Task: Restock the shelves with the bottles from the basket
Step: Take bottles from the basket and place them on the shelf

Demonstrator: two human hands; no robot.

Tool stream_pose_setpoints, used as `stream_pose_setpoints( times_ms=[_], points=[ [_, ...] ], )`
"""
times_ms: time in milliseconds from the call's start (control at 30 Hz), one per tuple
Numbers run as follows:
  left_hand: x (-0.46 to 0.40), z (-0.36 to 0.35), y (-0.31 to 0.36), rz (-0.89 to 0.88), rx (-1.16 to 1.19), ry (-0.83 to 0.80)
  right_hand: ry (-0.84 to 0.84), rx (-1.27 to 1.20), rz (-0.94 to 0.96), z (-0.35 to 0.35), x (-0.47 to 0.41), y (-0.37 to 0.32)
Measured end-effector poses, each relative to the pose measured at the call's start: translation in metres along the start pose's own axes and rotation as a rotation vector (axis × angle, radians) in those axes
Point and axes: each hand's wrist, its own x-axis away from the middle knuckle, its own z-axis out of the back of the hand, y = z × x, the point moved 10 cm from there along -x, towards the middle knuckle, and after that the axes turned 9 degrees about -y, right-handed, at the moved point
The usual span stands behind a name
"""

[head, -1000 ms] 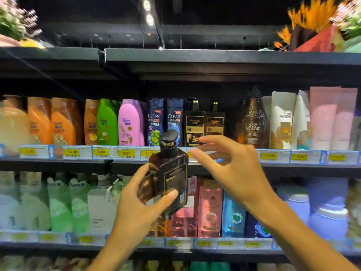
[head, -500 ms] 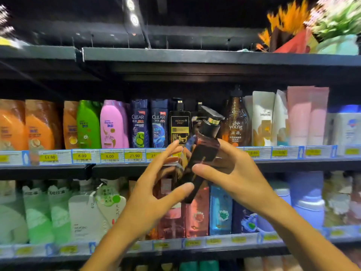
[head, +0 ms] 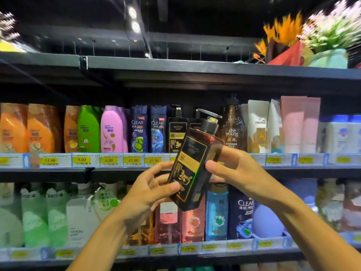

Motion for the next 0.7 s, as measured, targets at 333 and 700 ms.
stream_pose_setpoints(
  times_ms=[333,700],
  points=[
    [-0.005,-0.006,0.053,-0.349,-0.343,0.25,0.314,0.379,0.076,0.035,-0.013,-0.029],
    [-0.02,0.046,0.077,-0.592,-1.301,0.494,0.455,0.51,0.192,0.077,-0.039,-0.045]
  ],
)
